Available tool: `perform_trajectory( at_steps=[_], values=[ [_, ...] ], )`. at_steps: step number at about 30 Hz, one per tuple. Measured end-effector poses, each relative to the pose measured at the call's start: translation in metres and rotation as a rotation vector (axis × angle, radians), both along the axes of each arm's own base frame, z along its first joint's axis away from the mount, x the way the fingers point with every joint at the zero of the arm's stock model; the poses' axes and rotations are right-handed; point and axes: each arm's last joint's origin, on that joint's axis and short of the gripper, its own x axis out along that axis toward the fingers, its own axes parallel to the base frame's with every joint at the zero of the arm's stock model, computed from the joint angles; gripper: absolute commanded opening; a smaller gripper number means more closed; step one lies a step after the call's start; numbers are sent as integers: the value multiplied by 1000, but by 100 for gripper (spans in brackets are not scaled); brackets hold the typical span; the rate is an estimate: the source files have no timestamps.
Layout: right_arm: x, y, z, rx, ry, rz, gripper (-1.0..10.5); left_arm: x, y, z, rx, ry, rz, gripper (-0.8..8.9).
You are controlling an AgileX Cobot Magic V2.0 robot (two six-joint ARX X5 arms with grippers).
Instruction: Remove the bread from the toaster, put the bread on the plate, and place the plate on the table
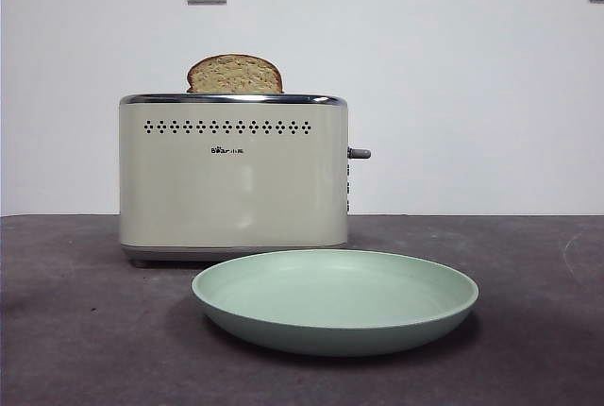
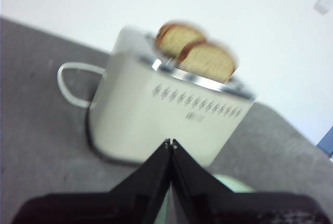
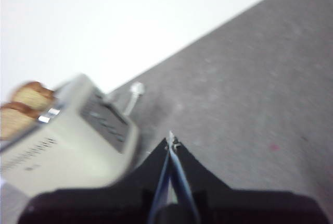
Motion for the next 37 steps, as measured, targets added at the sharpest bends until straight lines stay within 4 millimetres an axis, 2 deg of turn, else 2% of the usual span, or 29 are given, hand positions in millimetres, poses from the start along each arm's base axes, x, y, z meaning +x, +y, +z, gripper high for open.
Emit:
perform_trajectory(
  at_steps=[3,8,13,18,20,22,24,28,29,33,37],
  values=[
    [1,1,26,4,17,50,-10,-3,0,29,7,3,-1,-6],
    [12,4,77,-41,39,170,-8,3,-1,77,71,-29,-24,-6],
    [29,8,138,-110,3,309,-2,19,-3,125,133,-19,-65,-6],
    [46,11,189,-150,-38,445,3,45,-6,161,195,82,-129,-4],
    [54,12,206,-163,-44,506,46,57,-8,173,211,136,-180,0],
    [60,13,220,-177,-36,553,185,71,-10,183,224,200,-229,5],
    [67,13,229,-188,-21,568,293,85,-12,188,238,261,-266,63],
    [80,13,235,-200,-4,574,382,110,-14,196,271,283,-305,392],
    [82,13,234,-200,2,575,382,114,-15,198,275,284,-308,415],
    [89,13,230,-204,22,579,382,133,-17,203,292,279,-329,410],
    [96,15,227,-208,35,594,382,157,-23,208,330,235,-439,409]
  ],
)
